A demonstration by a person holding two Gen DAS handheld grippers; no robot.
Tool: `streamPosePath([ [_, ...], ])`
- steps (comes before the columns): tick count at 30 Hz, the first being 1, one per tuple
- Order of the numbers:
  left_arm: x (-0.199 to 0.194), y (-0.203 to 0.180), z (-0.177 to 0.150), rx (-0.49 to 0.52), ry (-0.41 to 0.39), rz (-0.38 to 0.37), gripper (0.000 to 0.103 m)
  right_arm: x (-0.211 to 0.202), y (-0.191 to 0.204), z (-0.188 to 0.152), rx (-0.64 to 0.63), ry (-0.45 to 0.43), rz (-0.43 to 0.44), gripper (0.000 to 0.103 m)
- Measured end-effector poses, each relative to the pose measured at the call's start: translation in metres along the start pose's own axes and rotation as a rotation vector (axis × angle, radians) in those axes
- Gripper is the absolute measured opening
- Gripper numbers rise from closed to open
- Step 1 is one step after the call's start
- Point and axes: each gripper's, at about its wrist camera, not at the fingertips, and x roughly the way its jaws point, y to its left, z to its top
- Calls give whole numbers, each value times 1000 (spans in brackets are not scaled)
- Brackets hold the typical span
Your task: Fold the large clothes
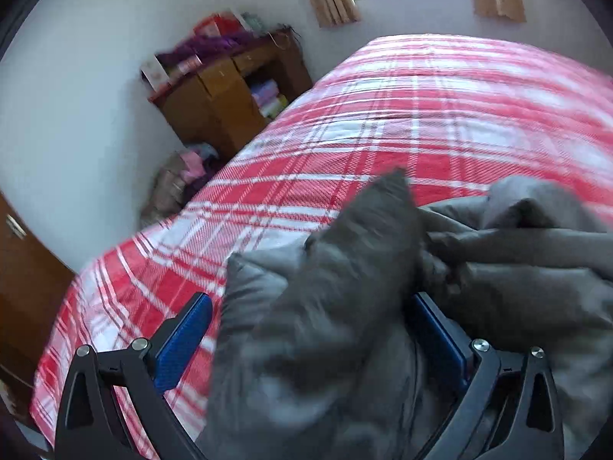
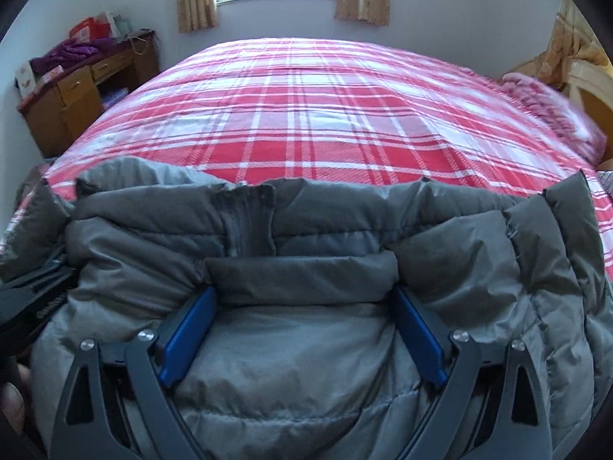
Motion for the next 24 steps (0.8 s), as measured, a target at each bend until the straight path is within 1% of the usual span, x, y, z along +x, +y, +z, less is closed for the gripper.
streamPosePath([
  [1,-12,10,0,-27,-16,-47,102,-7,-6,1,10,-5,40,93],
  [2,-30,22,-2,-49,-53,-91,102,-23,-18,1,34,-34,93,93],
  [3,-41,29,-4,-57,-85,-113,102,-34,-25,1,43,-59,107,93],
  [4,-55,38,-10,-61,-128,-138,102,-53,-41,2,52,-108,117,93],
  [5,-60,42,-14,-54,-144,-142,102,-67,-55,2,60,-151,121,93],
  [6,-61,42,-17,-50,-149,-134,102,-77,-71,1,67,-191,93,93],
  [7,-57,40,-22,-39,-144,-116,102,-83,-87,-1,73,-217,38,94],
  [9,-42,31,-26,-9,-115,-90,102,-82,-115,-5,94,-234,-58,94],
  [10,-29,25,-28,8,-85,-48,102,-74,-131,-8,113,-207,-93,94],
  [11,-20,21,-32,17,-67,-22,102,-64,-146,-12,150,-170,-103,94],
  [13,-10,14,-39,11,-84,-46,102,-45,-161,-20,189,-112,-112,94],
  [14,-8,13,-39,11,-79,-44,102,-40,-163,-22,196,-100,-104,94],
  [15,-7,12,-38,12,-79,-40,102,-33,-166,-26,218,-88,-72,94],
  [16,-5,12,-38,7,-74,-47,102,-29,-167,-27,225,-77,-66,94],
  [20,4,15,-38,-27,-47,-78,102,-19,-157,-26,205,-54,-78,97],
  [24,1,12,-36,-1,-45,-62,102,-12,-163,-26,214,-30,-70,100],
])
